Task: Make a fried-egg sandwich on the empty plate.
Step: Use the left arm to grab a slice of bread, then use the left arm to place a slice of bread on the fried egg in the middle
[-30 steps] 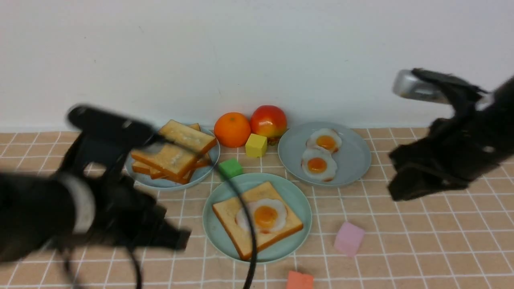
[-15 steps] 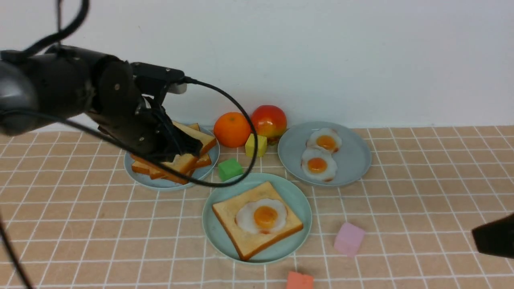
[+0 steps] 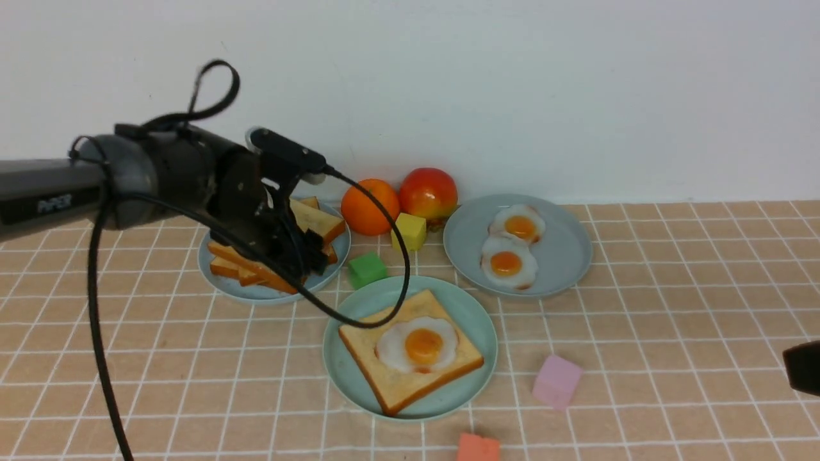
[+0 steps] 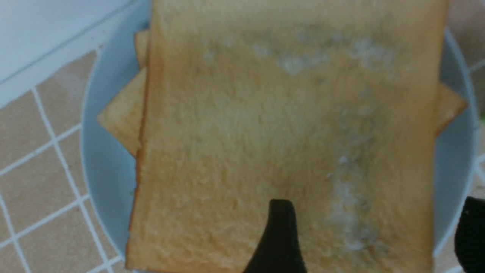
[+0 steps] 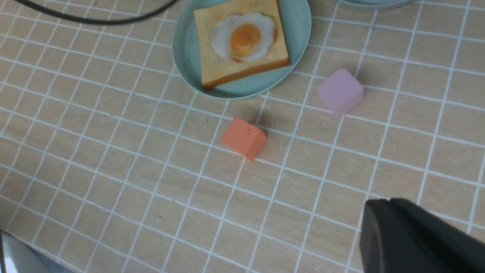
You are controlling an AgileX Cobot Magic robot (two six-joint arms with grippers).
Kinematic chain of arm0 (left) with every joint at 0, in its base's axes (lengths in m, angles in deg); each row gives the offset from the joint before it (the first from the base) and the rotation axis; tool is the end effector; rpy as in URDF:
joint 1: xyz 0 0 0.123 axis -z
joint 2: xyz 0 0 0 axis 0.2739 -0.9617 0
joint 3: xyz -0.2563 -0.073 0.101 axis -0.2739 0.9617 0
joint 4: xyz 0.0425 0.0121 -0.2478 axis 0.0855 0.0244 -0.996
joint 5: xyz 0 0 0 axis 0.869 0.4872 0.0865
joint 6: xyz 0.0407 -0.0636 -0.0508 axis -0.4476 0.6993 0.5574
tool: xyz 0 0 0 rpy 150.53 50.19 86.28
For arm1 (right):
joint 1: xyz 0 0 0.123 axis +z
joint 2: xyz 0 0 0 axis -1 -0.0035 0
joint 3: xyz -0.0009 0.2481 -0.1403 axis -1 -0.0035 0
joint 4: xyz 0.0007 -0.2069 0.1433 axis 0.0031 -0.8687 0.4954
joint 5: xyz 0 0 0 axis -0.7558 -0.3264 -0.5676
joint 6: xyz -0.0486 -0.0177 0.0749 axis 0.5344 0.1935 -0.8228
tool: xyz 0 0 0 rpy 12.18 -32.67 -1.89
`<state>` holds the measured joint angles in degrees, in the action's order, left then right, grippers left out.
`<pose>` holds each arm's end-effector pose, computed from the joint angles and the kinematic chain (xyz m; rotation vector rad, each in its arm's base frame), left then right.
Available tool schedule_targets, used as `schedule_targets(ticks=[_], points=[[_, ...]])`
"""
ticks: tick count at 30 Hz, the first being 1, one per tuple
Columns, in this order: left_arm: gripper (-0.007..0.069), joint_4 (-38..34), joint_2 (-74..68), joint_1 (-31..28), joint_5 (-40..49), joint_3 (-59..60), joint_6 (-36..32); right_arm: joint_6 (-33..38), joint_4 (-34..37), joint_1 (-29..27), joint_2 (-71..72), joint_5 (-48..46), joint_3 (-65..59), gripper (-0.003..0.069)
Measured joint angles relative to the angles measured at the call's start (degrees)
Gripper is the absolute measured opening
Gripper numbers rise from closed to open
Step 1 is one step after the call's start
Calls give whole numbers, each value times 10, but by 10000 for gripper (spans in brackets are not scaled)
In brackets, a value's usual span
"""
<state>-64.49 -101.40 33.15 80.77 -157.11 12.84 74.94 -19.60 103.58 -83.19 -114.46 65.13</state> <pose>0.4166 -0.1206 0.1872 0.6530 2.4353 0.0971 0.1218 0.0590 0.3625 -0.3327 2.3651 0.5337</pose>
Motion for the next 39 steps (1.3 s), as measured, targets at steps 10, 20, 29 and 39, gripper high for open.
schedule_targets(ticks=[10, 20, 29, 39], points=[[475, 40, -11, 1, -10, -3, -1, 0, 0, 0, 0, 2, 0, 42], [108, 65, 15, 12, 6, -3, -1, -1, 2, 0, 0, -2, 0, 53], [108, 56, 156, 122, 79, 45, 30, -2, 4, 0, 3, -25, 0, 68], [108, 79, 172, 252, 7, 158, 31, -2, 9, 0, 36, -49, 0, 76]])
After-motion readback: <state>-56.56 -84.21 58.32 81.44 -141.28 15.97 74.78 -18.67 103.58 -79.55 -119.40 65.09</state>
